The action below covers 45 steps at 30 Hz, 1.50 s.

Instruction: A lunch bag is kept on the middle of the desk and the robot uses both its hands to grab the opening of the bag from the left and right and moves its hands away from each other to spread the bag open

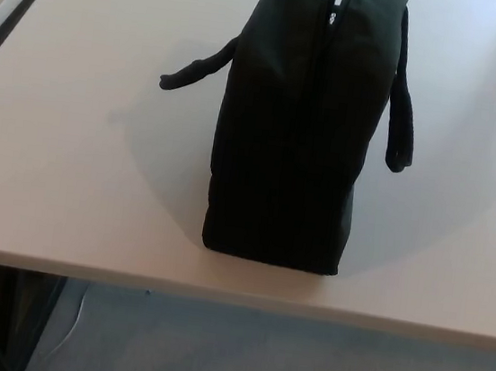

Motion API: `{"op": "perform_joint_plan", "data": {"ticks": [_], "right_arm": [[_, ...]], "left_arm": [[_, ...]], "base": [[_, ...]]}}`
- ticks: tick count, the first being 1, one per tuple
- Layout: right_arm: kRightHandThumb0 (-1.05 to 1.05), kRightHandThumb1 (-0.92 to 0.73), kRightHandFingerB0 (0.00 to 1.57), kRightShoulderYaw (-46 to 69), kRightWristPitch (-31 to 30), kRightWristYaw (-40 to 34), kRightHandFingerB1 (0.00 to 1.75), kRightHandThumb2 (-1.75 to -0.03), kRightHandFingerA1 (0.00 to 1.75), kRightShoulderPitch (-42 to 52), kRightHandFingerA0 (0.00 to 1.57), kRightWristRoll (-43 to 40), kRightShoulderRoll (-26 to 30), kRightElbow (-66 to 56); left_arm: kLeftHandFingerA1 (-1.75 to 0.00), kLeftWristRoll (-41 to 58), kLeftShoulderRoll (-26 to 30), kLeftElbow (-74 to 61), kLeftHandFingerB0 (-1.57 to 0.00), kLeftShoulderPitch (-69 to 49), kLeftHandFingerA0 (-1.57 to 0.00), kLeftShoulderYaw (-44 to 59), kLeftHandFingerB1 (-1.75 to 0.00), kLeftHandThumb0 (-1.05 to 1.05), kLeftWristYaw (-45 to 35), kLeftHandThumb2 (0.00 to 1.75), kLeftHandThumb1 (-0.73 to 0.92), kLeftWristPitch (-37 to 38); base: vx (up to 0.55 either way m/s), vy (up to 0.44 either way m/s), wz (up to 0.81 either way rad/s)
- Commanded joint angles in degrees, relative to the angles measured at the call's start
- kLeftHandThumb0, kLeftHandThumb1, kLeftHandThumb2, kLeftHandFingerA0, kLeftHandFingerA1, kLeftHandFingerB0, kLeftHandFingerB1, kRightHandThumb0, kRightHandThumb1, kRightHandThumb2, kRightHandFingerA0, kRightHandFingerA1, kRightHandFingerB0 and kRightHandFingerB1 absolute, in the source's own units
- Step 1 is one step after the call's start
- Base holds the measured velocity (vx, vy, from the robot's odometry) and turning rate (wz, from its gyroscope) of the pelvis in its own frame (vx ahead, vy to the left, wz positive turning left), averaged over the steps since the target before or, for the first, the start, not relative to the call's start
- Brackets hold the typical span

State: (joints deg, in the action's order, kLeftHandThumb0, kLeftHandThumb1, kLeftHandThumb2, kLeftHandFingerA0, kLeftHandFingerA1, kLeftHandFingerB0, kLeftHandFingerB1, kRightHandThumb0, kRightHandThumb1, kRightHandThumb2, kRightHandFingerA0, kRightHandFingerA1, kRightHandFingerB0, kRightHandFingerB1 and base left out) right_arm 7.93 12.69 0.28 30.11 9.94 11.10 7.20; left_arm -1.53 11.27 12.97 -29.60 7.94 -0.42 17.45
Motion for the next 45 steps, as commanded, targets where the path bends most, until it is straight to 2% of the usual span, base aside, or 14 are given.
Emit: {"op": "perform_joint_plan", "data": {"ticks": [1, 6, 7, 11, 16, 21, 23, 25, 27, 32, 34, 37, 38, 45], "right_arm": [[-0.33, -0.33, 0.42, 5.3, 14.4, -2.1, 0.44, -0.58, 0.49, 7.1, 0.47, -3.9, -0.8, -19.1], [-0.23, -0.24, 0.17, 10.3, 15.0, -6.4, 0.51, -0.80, 0.72, 4.7, 0.70, -0.4, -0.6, -22.6], [-0.35, -0.40, 0.29, 11.4, 14.9, -6.7, 0.35, -0.52, 0.52, 4.1, 0.79, -0.2, -0.2, -23.1], [-0.33, -0.39, 0.27, 17.9, 14.7, -6.9, 0.37, -0.52, 0.44, -4.5, 0.42, -1.7, 5.9, -21.7], [-0.43, -0.31, 0.37, 20.2, 14.4, -2.6, 0.45, -0.65, 0.53, -19.0, 0.53, -3.8, 17.6, -13.7], [-0.41, -0.29, 0.34, 14.8, 13.9, -2.2, 0.45, -0.64, 0.54, -31.8, 0.46, 0.0, 20.8, -5.3], [-0.36, -0.31, 0.38, 11.5, 20.3, -5.1, 0.42, -0.60, 0.54, -37.5, 0.72, 4.1, 21.0, 1.9], [-0.37, -0.32, 0.38, 10.0, 21.3, -6.2, 0.40, -0.60, 0.53, -39.5, 0.77, 6.4, 21.2, 3.9], [-0.34, -0.34, 0.34, 6.9, 24.4, -8.4, 0.37, -0.58, 0.43, -43.4, 0.44, 11.6, 22.7, 7.2], [-0.32, -0.36, 0.35, 2.8, 24.5, -9.3, 0.37, -0.57, 0.40, -48.1, 0.43, 16.1, 24.4, 10.1], [-0.29, -0.39, 0.36, 0.4, 23.8, -9.0, 0.37, -0.57, 0.41, -51.0, 0.43, 18.7, 25.9, 10.6], [-0.30, -0.40, 0.39, -2.2, 24.3, -6.9, 0.38, -0.58, 0.41, -55.6, 0.44, 19.5, 27.4, 12.2], [-0.29, -0.39, 0.38, -3.1, 24.6, -6.4, 0.37, -0.57, 0.40, -56.9, 0.44, 19.9, 28.0, 12.9], [-0.31, -0.45, 0.43, -12.1, 27.6, -5.9, 0.34, -0.54, 0.36, -67.6, 0.47, 26.0, 28.7, 20.0]], "left_arm": [[-0.48, 5.2, 0.4, -15.9, -0.34, -6.7, -0.54, 8.4, -0.40, -0.11, -0.3, 0.54, 0.41, 23.7], [-0.48, 2.2, 0.1, -17.6, -0.31, -4.3, -0.44, 14.0, -0.42, -0.16, 3.3, 0.59, 0.43, 31.6], [-0.48, 1.0, 0.0, -17.2, -0.32, -3.5, -0.44, 15.4, -0.41, -0.16, 4.2, 0.59, 0.43, 33.9], [-0.51, -3.5, 2.9, -15.7, -0.31, 3.2, -0.54, 24.8, -0.39, -0.24, 7.6, 0.57, 0.51, 43.3], [-0.67, -9.7, 11.6, -14.6, -0.23, 15.2, -0.61, 31.1, -0.43, -0.26, 10.9, 0.58, 0.47, 40.8], [-0.64, -15.8, 18.8, -6.7, -0.17, 26.0, -0.30, 27.8, -0.51, -0.34, 12.8, 0.71, 0.36, 37.6], [-0.62, -26.3, 22.5, -1.7, -0.06, 30.8, -0.20, 24.1, -0.55, -0.39, 19.7, 0.86, 0.27, 34.6], [-0.62, -30.4, 24.2, 0.3, -0.06, 33.2, -0.19, 21.4, -0.55, -0.39, 22.9, 0.86, 0.26, 31.8], [-0.60, -34.7, 27.6, 6.6, -0.06, 39.0, -0.23, 16.4, -0.52, -0.36, 26.8, 0.82, 0.28, 31.7], [-0.59, -37.1, 30.7, 10.2, -0.16, 44.2, -0.29, 11.3, -0.54, -0.23, 27.2, 0.82, 0.26, 31.0], [-0.35, -39.3, 31.9, 10.8, -0.32, 47.2, -0.46, 8.1, -0.33, -0.21, 27.6, 0.54, 0.49, 30.4], [-0.55, -41.8, 32.6, 11.6, -0.15, 51.6, -0.30, 3.8, -0.49, -0.09, 27.9, 0.84, 0.34, 30.6], [-0.34, -42.3, 32.6, 12.3, -0.29, 52.9, -0.41, 2.6, -0.32, -0.08, 28.1, 0.55, 0.50, 30.6], [-0.34, -50.9, 30.8, 18.0, -0.19, 63.2, -0.35, -10.3, -0.33, -0.17, 33.8, 0.57, 0.46, 26.5]], "base": [[0.00, 0.000, 0.00], [0.00, 0.000, 0.00], [0.00, 0.000, 0.00], [0.00, 0.000, 0.00], [0.00, 0.000, 0.00], [0.00, 0.000, 0.00], [0.00, 0.000, 0.00], [0.00, 0.000, 0.00], [0.00, 0.000, 0.00], [0.00, 0.000, 0.00], [0.00, 0.000, 0.00], [0.00, 0.000, 0.00], [0.00, 0.000, 0.00], [0.00, 0.000, 0.00]]}}
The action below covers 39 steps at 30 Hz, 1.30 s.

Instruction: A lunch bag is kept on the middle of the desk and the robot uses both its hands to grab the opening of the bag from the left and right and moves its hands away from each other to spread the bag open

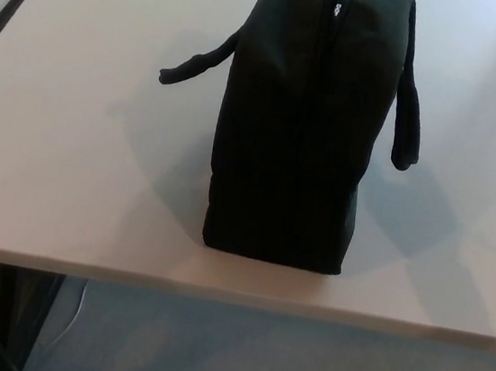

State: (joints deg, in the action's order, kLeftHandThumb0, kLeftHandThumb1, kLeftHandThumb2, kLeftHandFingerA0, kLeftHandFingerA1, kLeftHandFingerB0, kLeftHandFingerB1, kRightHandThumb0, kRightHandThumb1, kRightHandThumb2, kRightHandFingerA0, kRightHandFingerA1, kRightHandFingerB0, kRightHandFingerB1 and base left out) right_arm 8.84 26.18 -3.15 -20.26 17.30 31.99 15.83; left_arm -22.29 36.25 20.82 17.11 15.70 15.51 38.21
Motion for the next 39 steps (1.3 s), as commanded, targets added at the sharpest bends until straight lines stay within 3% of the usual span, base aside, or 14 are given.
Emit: {"op": "perform_joint_plan", "data": {"ticks": [1, 2, 3, 5, 6, 13, 14, 15, 26, 30, 31, 33, 34, 39], "right_arm": [[-0.31, -0.45, 0.43, -14.1, 14.4, -2.8, 0.34, -0.54, 0.36, -19.1, 0.47, 19.0, 7.3, 12.9], [-0.40, -0.39, 0.42, -15.3, 14.6, -3.8, 0.40, -0.61, 0.41, -20.5, 0.44, 20.0, 7.0, 14.5], [-0.40, -0.38, 0.41, -16.1, 14.7, -4.3, 0.40, -0.62, 0.42, -21.5, 0.45, 20.5, 6.7, 15.4], [-0.40, -0.39, 0.41, -17.8, 15.9, -5.4, 0.40, -0.62, 0.43, -24.1, 0.46, 21.0, 6.3, 18.4], [-0.32, -0.44, 0.45, -18.6, 16.9, -5.5, 0.35, -0.54, 0.37, -25.2, 0.49, 21.1, 6.1, 19.6], [-0.39, -0.48, 0.40, -23.8, 18.6, -4.6, 0.34, -0.55, 0.35, -30.3, 0.46, 22.2, 4.9, 23.9], [-0.46, -0.41, 0.37, -24.8, 19.2, -5.9, 0.42, -0.67, 0.43, -31.1, 0.42, 22.8, 4.7, 25.1], [-0.40, -0.48, 0.42, -25.5, 19.5, -6.8, 0.34, -0.55, 0.35, -31.7, 0.47, 23.2, 4.5, 25.9], [-0.35, -0.44, 0.56, -34.3, 21.6, -15.5, 0.37, -0.53, 0.36, -36.7, 0.50, 28.9, 3.6, 31.9], [-0.40, -0.46, 0.56, -36.6, 20.4, -16.9, 0.38, -0.55, 0.40, -37.9, 0.63, 30.1, 3.6, 32.6], [-0.47, -0.40, 0.52, -36.7, 20.3, -16.8, 0.48, -0.71, 0.54, -38.0, 0.68, 29.9, 3.4, 32.8], [-0.48, -0.40, 0.55, -37.2, 19.4, -17.3, 0.52, -0.73, 0.61, -38.2, 0.80, 30.3, 3.3, 32.7], [-0.44, -0.38, 0.51, -37.2, 19.8, -17.8, 0.47, -0.67, 0.51, -38.3, 0.65, 30.1, 3.4, 33.0], [-0.44, -0.40, 0.49, -37.8, 19.5, -18.4, 0.46, -0.67, 0.48, -39.3, 0.56, 30.4, 4.3, 33.9]], "left_arm": [[-0.34, -30.9, 4.8, 11.0, -0.19, 17.9, -0.35, -19.8, -0.33, -0.17, 18.3, 0.57, 0.46, 4.9], [-0.53, -31.2, 4.3, 11.9, -0.14, 18.8, -0.27, -21.1, -0.48, -0.11, 18.7, 0.84, 0.36, 5.0], [-0.32, -31.7, 4.1, 12.3, -0.23, 19.5, -0.31, -22.2, -0.32, -0.18, 19.0, 0.58, 0.51, 4.7], [-0.32, -32.4, 3.1, 14.1, -0.26, 21.7, -0.32, -24.8, -0.32, -0.18, 20.2, 0.57, 0.51, 4.4], [-0.51, -32.8, 2.5, 15.6, -0.15, 23.0, -0.22, -26.1, -0.48, -0.10, 21.5, 0.83, 0.36, 4.3], [-0.52, -35.2, -0.4, 20.8, -0.13, 29.6, -0.25, -34.0, -0.48, -0.11, 25.4, 0.85, 0.38, 1.5], [-0.52, -34.9, -0.9, 21.3, -0.15, 30.3, -0.24, -34.9, -0.49, -0.09, 25.9, 0.86, 0.38, 1.5], [-0.52, -34.8, -1.3, 21.6, -0.16, 30.8, -0.22, -35.7, -0.49, -0.07, 26.5, 0.87, 0.39, 1.5], [-0.52, -35.8, -4.8, 25.2, -0.12, 35.6, -0.23, -44.6, -0.48, -0.07, 30.8, 0.90, 0.43, 0.2], [-0.51, -37.6, -6.0, 27.2, -0.14, 37.4, -0.21, -47.9, -0.48, -0.05, 37.0, 0.89, 0.42, 0.8], [-0.50, -38.0, -6.1, 27.2, -0.13, 37.7, -0.19, -48.5, -0.48, -0.03, 37.9, 0.90, 0.43, 0.4], [-0.50, -38.1, -6.4, 27.3, -0.13, 38.0, -0.17, -49.2, -0.48, 0.01, 38.1, 0.91, 0.42, -0.4], [-0.31, -37.9, -6.5, 27.4, -0.22, 38.4, -0.27, -49.4, -0.32, 0.03, 38.2, 0.62, 0.62, -0.3], [-0.32, -38.9, -6.5, 28.3, -0.24, 40.1, -0.31, -51.1, -0.32, 0.03, 41.4, 0.61, 0.59, -0.6]], "base": [[0.00, 0.000, 0.00], [0.00, 0.000, 0.00], [0.00, 0.000, 0.00], [0.00, 0.000, 0.00], [0.00, 0.000, 0.00], [0.00, 0.000, 0.00], [0.00, 0.000, 0.00], [0.00, 0.000, 0.00], [0.00, 0.000, 0.00], [0.00, 0.000, 0.00], [0.00, 0.000, 0.00], [0.00, 0.000, 0.00], [0.00, 0.000, 0.00], [0.00, 0.000, 0.00]]}}
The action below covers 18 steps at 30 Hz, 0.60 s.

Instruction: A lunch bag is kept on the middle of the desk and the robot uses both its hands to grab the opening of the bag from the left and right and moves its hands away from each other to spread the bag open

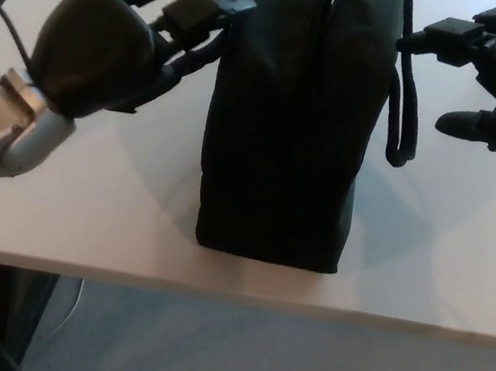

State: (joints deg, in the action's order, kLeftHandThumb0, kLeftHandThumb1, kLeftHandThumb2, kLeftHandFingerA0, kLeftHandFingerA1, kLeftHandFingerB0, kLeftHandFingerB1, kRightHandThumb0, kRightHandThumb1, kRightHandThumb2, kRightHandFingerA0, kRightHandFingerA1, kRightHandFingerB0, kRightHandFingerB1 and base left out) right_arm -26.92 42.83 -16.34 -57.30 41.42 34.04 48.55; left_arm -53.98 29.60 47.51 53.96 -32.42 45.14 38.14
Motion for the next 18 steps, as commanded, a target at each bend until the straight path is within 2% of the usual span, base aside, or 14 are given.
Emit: {"op": "perform_joint_plan", "data": {"ticks": [1, 5, 6, 8, 9, 16, 17, 18], "right_arm": [[-0.36, -0.45, 0.54, -2.0, 2.9, -5.1, 0.38, -0.54, 0.40, -2.3, 0.61, 6.2, 2.3, 1.5], [-0.33, -0.46, 0.56, -1.9, 3.9, -6.1, 0.38, -0.54, 0.39, -2.7, 0.58, 6.0, 2.6, 3.3], [-0.33, -0.47, 0.53, -2.3, 4.0, -6.6, 0.37, -0.54, 0.37, -3.1, 0.56, 6.4, 2.8, 4.0], [-0.32, -0.46, 0.52, -2.6, 4.2, -7.5, 0.36, -0.54, 0.38, -3.4, 0.57, 7.0, 3.0, 4.4], [-0.40, -0.41, 0.47, -2.7, 3.3, -7.5, 0.43, -0.64, 0.45, -3.5, 0.55, 7.4, 3.1, 3.9], [-0.39, -0.40, 0.52, -3.8, 3.9, -9.9, 0.44, -0.64, 0.46, -4.6, 0.58, 8.8, 2.7, 5.9], [-0.32, -0.45, 0.54, -4.1, 3.6, -10.1, 0.37, -0.54, 0.39, -4.9, 0.62, 9.3, 2.6, 6.2], [-0.34, -0.46, 0.55, -4.6, 3.2, -10.5, 0.37, -0.54, 0.40, -5.4, 0.63, 10.0, 2.6, 6.4]], "left_arm": [[-0.32, -7.8, 0.2, 1.8, -0.23, 3.6, -0.31, -3.5, -0.32, 0.03, 12.7, 0.60, 0.59, -0.7], [-0.32, -8.9, 0.4, 2.7, -0.20, 4.6, -0.31, -4.9, -0.31, 0.04, 15.4, 0.60, 0.59, -0.3], [-0.50, -9.3, 0.6, 2.8, -0.10, 4.9, -0.18, -5.2, -0.48, 0.05, 16.6, 0.92, 0.42, -0.2], [-0.50, -9.7, 0.5, 3.1, -0.09, 5.3, -0.18, -5.6, -0.48, 0.05, 18.5, 0.92, 0.42, -0.1], [-0.31, -10.1, 0.5, 3.2, -0.20, 5.6, -0.30, -5.7, -0.31, 0.06, 19.0, 0.60, 0.60, -0.7], [-0.31, -11.5, 0.3, 4.4, -0.17, 7.0, -0.31, -7.2, -0.30, 0.06, 21.3, 0.58, 0.59, -1.9], [-0.31, -11.9, 0.3, 4.9, -0.16, 7.3, -0.32, -7.6, -0.30, 0.07, 22.5, 0.58, 0.60, -2.1], [-0.50, -11.8, 0.4, 5.2, -0.09, 7.4, -0.18, -7.8, -0.48, 0.06, 22.9, 0.92, 0.42, -1.3]], "base": [[0.00, 0.000, 0.00], [0.00, 0.000, 0.00], [0.00, 0.000, 0.00], [0.00, 0.000, 0.00], [0.00, 0.000, 0.00], [0.00, 0.000, 0.00], [0.00, 0.000, 0.00], [0.00, 0.000, 0.00]]}}
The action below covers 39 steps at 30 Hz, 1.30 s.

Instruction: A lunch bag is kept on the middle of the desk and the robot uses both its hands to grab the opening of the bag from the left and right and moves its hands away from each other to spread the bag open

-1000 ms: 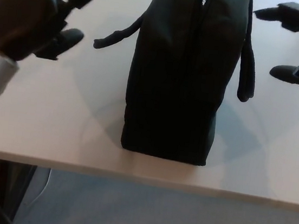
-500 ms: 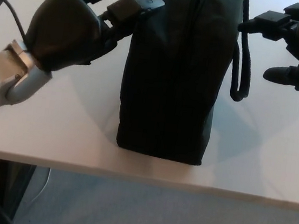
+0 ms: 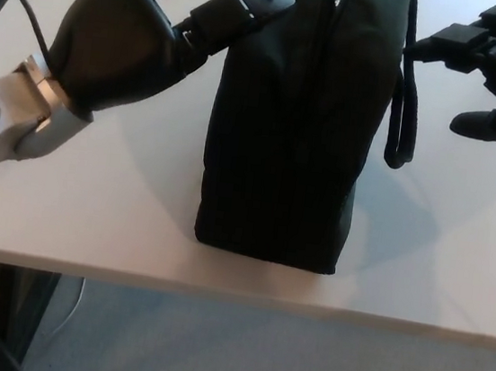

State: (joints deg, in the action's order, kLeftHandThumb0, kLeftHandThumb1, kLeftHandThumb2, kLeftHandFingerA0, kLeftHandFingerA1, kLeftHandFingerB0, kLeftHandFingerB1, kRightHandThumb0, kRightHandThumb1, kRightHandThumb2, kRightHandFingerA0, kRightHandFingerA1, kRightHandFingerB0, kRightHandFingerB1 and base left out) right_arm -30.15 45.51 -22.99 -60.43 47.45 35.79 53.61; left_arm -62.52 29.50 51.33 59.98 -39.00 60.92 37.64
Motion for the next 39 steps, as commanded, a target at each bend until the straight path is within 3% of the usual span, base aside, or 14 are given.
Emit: {"op": "perform_joint_plan", "data": {"ticks": [1, 3, 4, 15, 17, 18, 24, 25, 26, 27, 36, 37, 38, 39], "right_arm": [[-0.45, -0.44, 0.37, -1.6, 0.2, -3.6, 0.42, -0.69, 0.48, -2.7, 0.57, 4.5, 1.1, 0.8], [-0.42, -0.42, 0.39, -1.2, 2.1, -3.4, 0.42, -0.66, 0.46, -3.8, 0.53, 3.4, 1.0, 1.5], [-0.44, -0.44, 0.39, -1.2, 2.3, -3.4, 0.42, -0.68, 0.44, -4.2, 0.45, 3.3, 0.9, 2.0], [-0.34, -0.37, 0.50, 2.6, 0.4, -1.2, 0.42, -0.59, 0.46, -9.9, 0.59, -0.1, 0.2, 7.0], [-0.36, -0.38, 0.49, 2.8, -0.2, -2.0, 0.42, -0.60, 0.45, -11.3, 0.58, 0.7, 0.8, 7.7], [-0.36, -0.37, 0.49, 2.9, -0.4, -2.4, 0.42, -0.60, 0.44, -11.9, 0.54, 0.9, 1.1, 7.9], [-0.32, -0.44, 0.50, 4.9, 0.5, -1.3, 0.36, -0.54, 0.38, -13.5, 0.55, -0.5, 1.8, 7.6], [-0.32, -0.44, 0.51, 5.1, 0.4, -1.6, 0.37, -0.54, 0.38, -13.4, 0.57, -0.3, 1.8, 7.5], [-0.32, -0.44, 0.51, 5.2, 0.3, -1.7, 0.37, -0.54, 0.38, -13.4, 0.57, -0.1, 1.8, 7.5], [-0.32, -0.42, 0.52, 5.2, 0.3, -1.8, 0.37, -0.53, 0.38, -13.5, 0.57, 0.0, 1.4, 7.8], [-0.28, -0.44, 0.49, 3.7, 0.1, -0.3, 0.37, -0.54, 0.38, -13.2, 0.54, 1.1, -1.4, 7.8], [-0.33, -0.38, 0.49, 3.6, 0.4, -0.5, 0.42, -0.59, 0.42, -13.1, 0.52, 0.9, -1.7, 8.0], [-0.34, -0.38, 0.48, 3.6, 0.4, -0.4, 0.41, -0.59, 0.43, -12.7, 0.53, 0.6, -2.2, 8.1], [-0.34, -0.36, 0.49, 3.4, 0.7, -1.4, 0.42, -0.58, 0.43, -12.4, 0.53, 0.8, -2.7, 8.5]], "left_arm": [[-0.51, -3.3, 0.5, 1.8, -0.13, 1.4, -0.18, -1.6, -0.49, 0.06, 7.9, 0.93, 0.42, -0.2], [-0.51, -3.5, 0.0, 2.9, -0.14, 1.6, -0.18, -2.3, -0.50, 0.05, 10.7, 0.93, 0.42, 0.8], [-0.32, -3.3, 0.0, 2.9, -0.21, 1.4, -0.29, -2.4, -0.33, 0.03, 10.9, 0.62, 0.61, 1.3], [-0.32, -4.9, -2.3, 4.6, -0.22, -0.1, -0.30, -5.8, -0.33, -0.16, 18.4, 0.58, 0.55, -0.3], [-0.52, -5.5, -3.1, 6.1, -0.10, 0.0, -0.22, -6.7, -0.47, -0.09, 20.5, 0.86, 0.39, 0.0], [-0.33, -5.2, -3.4, 6.8, -0.22, 0.0, -0.31, -6.8, -0.33, -0.17, 20.5, 0.59, 0.52, 1.0], [-0.31, -6.1, -4.2, 8.2, -0.19, -0.7, -0.31, -8.7, -0.30, -0.09, 23.7, 0.58, 0.58, 0.0], [-0.51, -6.5, -4.5, 8.3, -0.09, -0.7, -0.20, -9.0, -0.47, -0.03, 24.5, 0.88, 0.41, -0.8], [-0.51, -6.7, -4.6, 8.5, -0.09, -0.6, -0.20, -9.2, -0.47, -0.03, 24.9, 0.88, 0.41, -1.1], [-0.31, -6.4, -5.2, 8.5, -0.20, -0.8, -0.31, -9.3, -0.29, 0.02, 24.9, 0.59, 0.62, -1.0], [-0.32, -6.0, -6.9, 9.9, -0.20, -0.1, -0.34, -10.7, -0.29, 0.04, 26.1, 0.60, 0.62, 0.6], [-0.52, -6.1, -6.9, 10.1, -0.10, -0.1, -0.22, -10.8, -0.48, 0.03, 26.1, 0.91, 0.42, 0.7], [-0.33, -6.0, -7.0, 10.2, -0.19, -0.1, -0.35, -11.0, -0.30, 0.03, 26.0, 0.61, 0.63, 1.1], [-0.34, -6.1, -7.1, 10.2, -0.18, -0.1, -0.35, -11.2, -0.31, 0.03, 26.1, 0.64, 0.64, 1.1]], "base": [[0.00, 0.000, 0.00], [0.00, 0.000, 0.00], [0.00, 0.000, 0.00], [0.00, 0.000, 0.00], [0.00, 0.000, 0.00], [0.00, 0.000, 0.00], [0.00, 0.000, 0.00], [0.00, 0.000, 0.00], [0.00, 0.000, 0.00], [0.00, 0.000, 0.00], [0.00, 0.000, 0.00], [0.00, 0.000, 0.00], [0.00, 0.000, 0.00], [0.00, 0.000, 0.00]]}}
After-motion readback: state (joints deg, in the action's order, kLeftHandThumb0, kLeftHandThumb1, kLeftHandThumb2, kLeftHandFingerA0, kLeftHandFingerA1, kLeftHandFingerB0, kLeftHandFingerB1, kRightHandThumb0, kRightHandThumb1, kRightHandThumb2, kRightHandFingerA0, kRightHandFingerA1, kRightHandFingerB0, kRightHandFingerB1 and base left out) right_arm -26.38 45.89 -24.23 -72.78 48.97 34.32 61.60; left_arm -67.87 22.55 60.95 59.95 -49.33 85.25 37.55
